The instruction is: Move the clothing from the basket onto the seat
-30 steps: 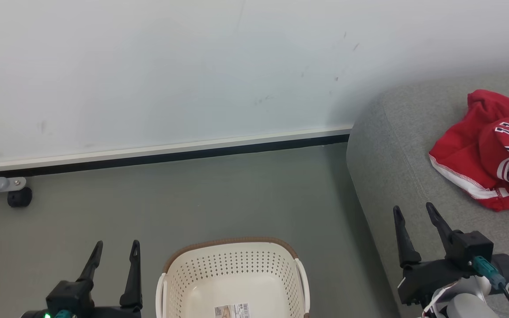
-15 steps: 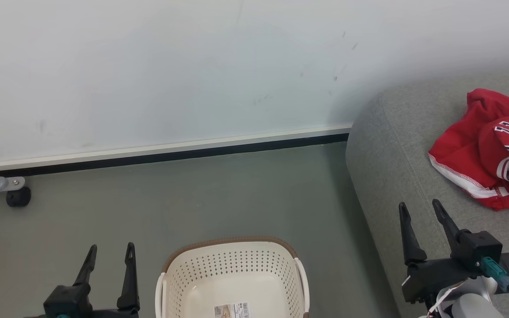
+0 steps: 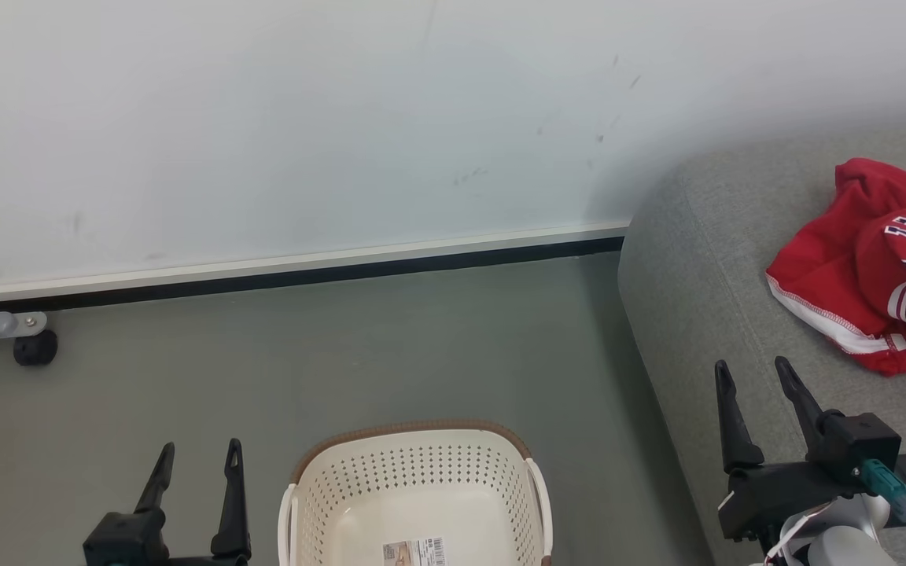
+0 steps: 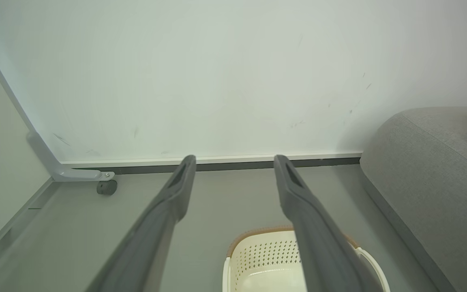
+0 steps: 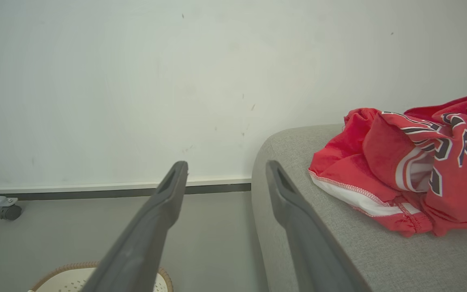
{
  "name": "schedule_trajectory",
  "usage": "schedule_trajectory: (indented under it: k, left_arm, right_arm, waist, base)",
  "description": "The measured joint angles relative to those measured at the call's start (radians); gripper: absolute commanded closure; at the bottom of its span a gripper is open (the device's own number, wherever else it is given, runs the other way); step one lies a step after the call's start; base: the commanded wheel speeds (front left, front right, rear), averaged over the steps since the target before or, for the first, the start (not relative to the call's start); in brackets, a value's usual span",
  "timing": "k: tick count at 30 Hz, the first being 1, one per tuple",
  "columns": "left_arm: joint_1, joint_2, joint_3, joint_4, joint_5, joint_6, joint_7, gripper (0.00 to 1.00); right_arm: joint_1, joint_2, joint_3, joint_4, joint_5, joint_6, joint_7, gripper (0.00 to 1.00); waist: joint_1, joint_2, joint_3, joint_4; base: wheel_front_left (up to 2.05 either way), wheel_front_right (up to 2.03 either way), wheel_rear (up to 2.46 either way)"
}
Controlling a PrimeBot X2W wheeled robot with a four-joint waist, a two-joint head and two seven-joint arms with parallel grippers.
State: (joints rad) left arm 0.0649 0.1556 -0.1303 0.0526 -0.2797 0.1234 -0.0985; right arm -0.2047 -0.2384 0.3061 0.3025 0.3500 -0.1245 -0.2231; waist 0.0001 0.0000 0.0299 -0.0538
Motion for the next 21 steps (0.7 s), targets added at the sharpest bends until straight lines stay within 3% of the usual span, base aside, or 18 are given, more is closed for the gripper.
schedule_trajectory:
  k: [7, 8, 16, 21]
  left_arm:
    - [0.001, -0.008, 0.007, 0.0, 0.028, 0.0, 0.0, 0.0]
    - [0.002, -0.009, 0.006, 0.011, 0.027, 0.0, 0.0, 1.0]
    - [0.025, -0.027, -0.004, 0.073, 0.018, -0.004, 0.002, 1.0]
    - [0.025, -0.03, 0.008, 0.082, -0.043, -0.016, 0.016, 1.0]
  right_arm:
    - [0.012, 0.004, -0.014, -0.014, -0.017, 0.0, 0.012, 0.0]
    - [0.014, 0.007, -0.012, -0.005, -0.017, 0.0, 0.011, 1.0]
    - [0.077, 0.039, -0.005, 0.054, -0.009, 0.003, 0.02, 1.0]
    - [0.075, 0.043, -0.032, 0.054, 0.052, 0.015, 0.036, 1.0]
  waist:
    - [-0.0001, 0.0, 0.0, 0.002]
    - [-0.0001, 0.0, 0.0, 0.002]
    - [0.0, 0.0001, 0.0, 0.002]
    - [-0.0001, 0.0001, -0.002, 0.006]
  base:
    - [0.0, 0.0, 0.0]
    - [0.0, 0.0, 0.0]
    - [0.0, 0.0, 0.0]
    - [0.0, 0.0, 0.0]
